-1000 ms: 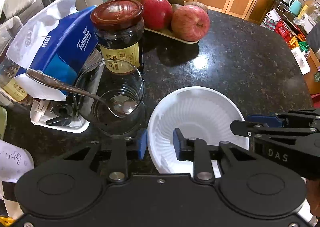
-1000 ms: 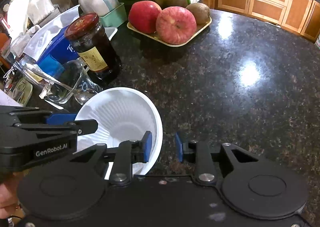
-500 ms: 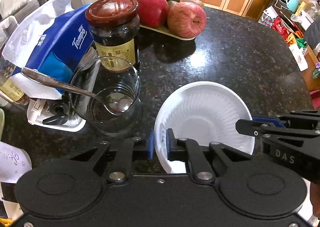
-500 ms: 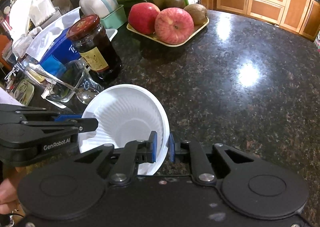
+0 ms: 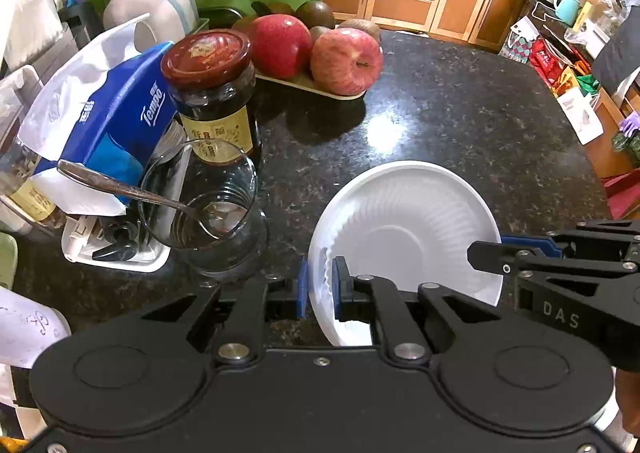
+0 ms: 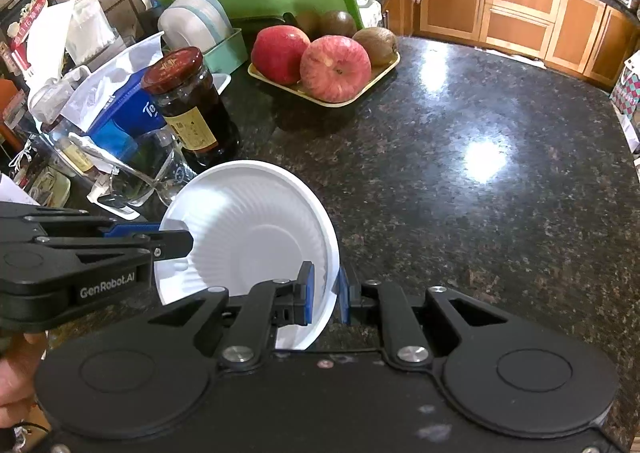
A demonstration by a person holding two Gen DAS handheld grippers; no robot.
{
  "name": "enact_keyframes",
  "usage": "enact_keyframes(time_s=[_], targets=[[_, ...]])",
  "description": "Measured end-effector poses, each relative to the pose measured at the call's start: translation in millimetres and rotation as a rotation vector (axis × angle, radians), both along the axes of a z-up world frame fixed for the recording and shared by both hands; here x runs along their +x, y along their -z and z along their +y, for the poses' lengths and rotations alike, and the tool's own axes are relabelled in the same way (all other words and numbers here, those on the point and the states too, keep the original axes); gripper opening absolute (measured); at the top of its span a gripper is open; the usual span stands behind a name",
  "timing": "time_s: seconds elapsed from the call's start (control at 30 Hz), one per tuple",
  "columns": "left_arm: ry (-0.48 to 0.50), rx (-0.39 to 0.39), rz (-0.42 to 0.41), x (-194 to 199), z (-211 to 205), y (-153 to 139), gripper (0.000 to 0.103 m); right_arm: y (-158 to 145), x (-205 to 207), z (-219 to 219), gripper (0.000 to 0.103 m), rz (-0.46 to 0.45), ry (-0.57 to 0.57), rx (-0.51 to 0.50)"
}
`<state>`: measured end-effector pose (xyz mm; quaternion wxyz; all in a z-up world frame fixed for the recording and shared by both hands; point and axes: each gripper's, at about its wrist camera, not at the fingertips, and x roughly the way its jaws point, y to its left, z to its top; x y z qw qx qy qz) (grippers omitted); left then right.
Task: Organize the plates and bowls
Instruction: 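Lift the white bowl with the left tool and carry it away from the jar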
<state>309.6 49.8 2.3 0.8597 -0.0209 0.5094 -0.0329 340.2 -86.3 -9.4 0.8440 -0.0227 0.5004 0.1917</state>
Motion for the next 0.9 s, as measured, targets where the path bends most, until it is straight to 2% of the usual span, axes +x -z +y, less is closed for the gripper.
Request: enact_keyframes(time_s=[0.4, 0.73, 0.9], targets=[[0.022, 0.014, -0.044, -23, -24, -25, 0.016, -27, -32, -29, 0.015, -0.057, 0.020, 0.029], [0.087, 0.025, -0.092, -54, -69, -49, 0.016, -63, -85, -88, 0.015, -0.142, 0.072, 0.037], [0.137, 0.018, -0.099, -67, -97, -55, 0.016, -72, -108, -122, 0.015, -0.163, 0.107, 0.025]])
